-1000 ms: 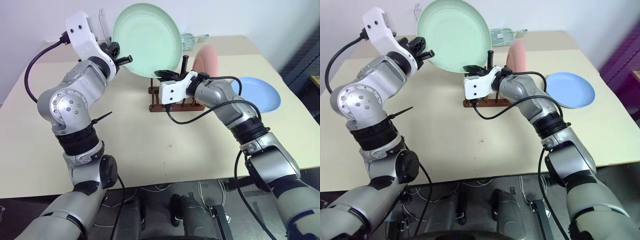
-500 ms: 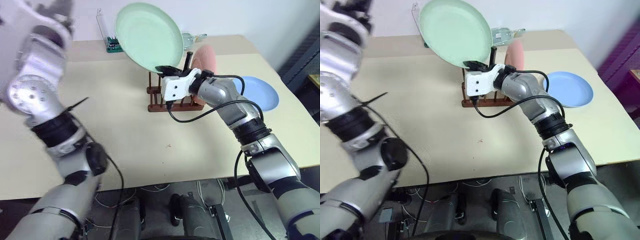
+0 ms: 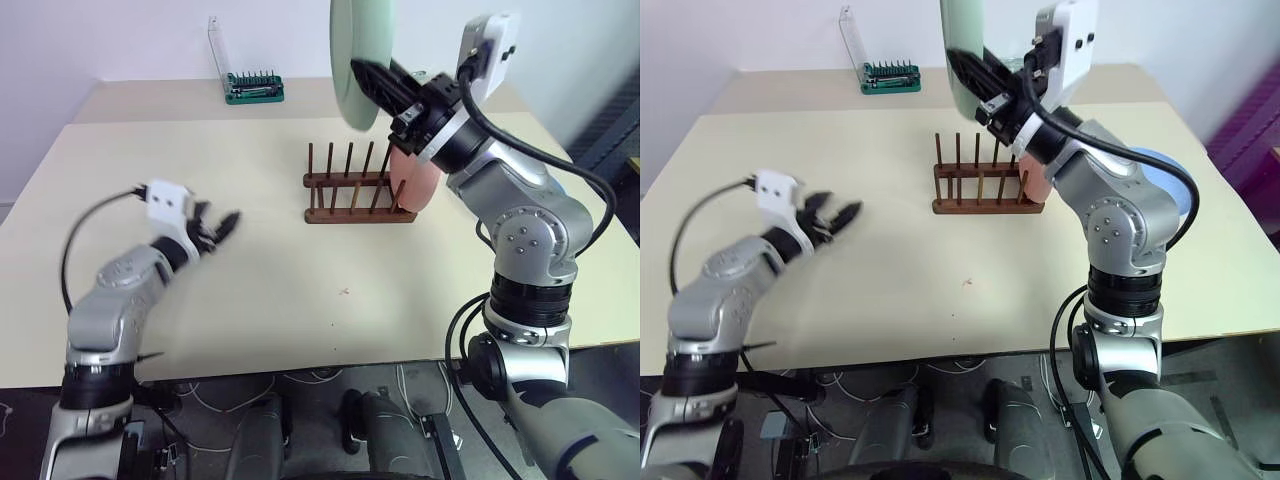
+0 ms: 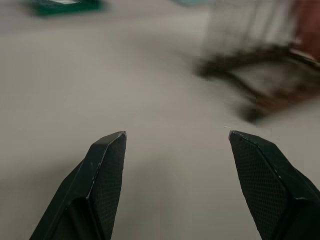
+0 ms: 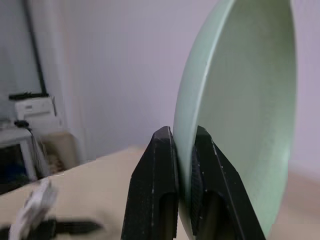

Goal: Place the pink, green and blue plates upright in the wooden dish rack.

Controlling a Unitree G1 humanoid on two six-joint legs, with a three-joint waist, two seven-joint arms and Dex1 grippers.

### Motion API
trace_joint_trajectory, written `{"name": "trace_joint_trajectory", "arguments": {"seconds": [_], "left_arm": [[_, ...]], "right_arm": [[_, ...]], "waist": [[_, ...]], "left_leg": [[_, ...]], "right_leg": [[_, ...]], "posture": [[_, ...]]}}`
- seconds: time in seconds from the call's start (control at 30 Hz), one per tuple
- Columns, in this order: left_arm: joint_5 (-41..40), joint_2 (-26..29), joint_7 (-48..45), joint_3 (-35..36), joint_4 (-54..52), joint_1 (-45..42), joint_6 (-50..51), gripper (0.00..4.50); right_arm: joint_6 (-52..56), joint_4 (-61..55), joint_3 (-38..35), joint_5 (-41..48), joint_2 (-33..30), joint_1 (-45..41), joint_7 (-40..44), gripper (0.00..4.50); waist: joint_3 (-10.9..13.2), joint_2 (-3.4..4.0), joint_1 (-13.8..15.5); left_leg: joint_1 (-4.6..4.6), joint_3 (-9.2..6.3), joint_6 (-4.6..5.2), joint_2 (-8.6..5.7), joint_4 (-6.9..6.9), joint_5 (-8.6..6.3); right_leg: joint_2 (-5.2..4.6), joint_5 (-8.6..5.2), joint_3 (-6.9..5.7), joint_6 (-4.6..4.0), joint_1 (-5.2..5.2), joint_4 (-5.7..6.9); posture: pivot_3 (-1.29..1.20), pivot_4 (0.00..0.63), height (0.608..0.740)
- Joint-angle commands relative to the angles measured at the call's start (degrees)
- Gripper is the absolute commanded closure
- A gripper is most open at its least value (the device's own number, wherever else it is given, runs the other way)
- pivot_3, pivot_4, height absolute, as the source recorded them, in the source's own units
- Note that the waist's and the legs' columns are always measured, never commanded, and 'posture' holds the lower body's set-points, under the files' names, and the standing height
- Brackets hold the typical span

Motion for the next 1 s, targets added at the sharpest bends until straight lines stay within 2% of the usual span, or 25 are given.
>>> {"name": "trace_joint_trajectory", "arguments": {"seconds": [0.03, 0.37, 0.83, 0.97, 1.0], "left_arm": [[-1.85, 2.42, -7.33, -2.34, -6.08, 2.84, -0.96, 1.16], [-1.83, 2.24, -10.22, -3.82, -8.06, 4.05, 0.05, 1.16], [-0.80, 0.88, -9.97, -6.27, -8.92, 4.33, -0.21, 1.16], [-0.57, 0.64, -9.94, -6.40, -8.92, 4.34, -0.34, 1.12], [-0.52, 0.55, -9.95, -6.46, -8.91, 4.41, -0.38, 1.12]], "right_arm": [[2.64, -0.74, -3.30, 3.57, -0.10, -1.77, -3.38, 4.50], [8.14, 8.85, -3.50, 3.23, -2.28, -2.87, -5.02, 4.50], [8.13, 19.10, -3.18, 0.02, -1.53, -5.62, -5.27, 4.50], [7.46, 18.09, -2.55, -0.44, -1.76, -5.86, -4.68, 3.02], [7.14, 17.49, -2.10, -0.92, -2.07, -5.99, -4.45, 2.45]], "waist": [[-0.01, 0.04, -0.11], [-0.04, 0.13, -0.04], [-0.02, 0.16, -0.17], [-0.02, 0.16, -0.05], [-0.02, 0.16, -0.06]], "left_leg": [[0.00, 0.02, 0.00, -0.01, 0.00, 0.00], [0.00, 0.02, 0.02, -0.06, 0.00, 0.01], [-0.01, 0.01, 0.03, -0.06, -0.01, 0.01], [-0.02, 0.01, 0.03, -0.07, -0.01, 0.01], [-0.02, 0.00, 0.03, -0.07, -0.01, 0.01]], "right_leg": [[0.04, 0.00, 0.00, 0.00, -0.02, 0.03], [0.10, -0.01, 0.00, 0.01, 0.00, 0.01], [0.13, -0.01, 0.00, 0.02, -0.01, 0.00], [0.11, -0.01, 0.01, 0.03, -0.01, -0.02], [0.12, -0.01, 0.01, 0.03, 0.00, -0.02]], "posture": [[0.00, 0.150, 0.730], [0.00, 0.150, 0.730], [0.00, 0.150, 0.730], [0.00, 0.150, 0.730], [0.00, 0.150, 0.730]]}}
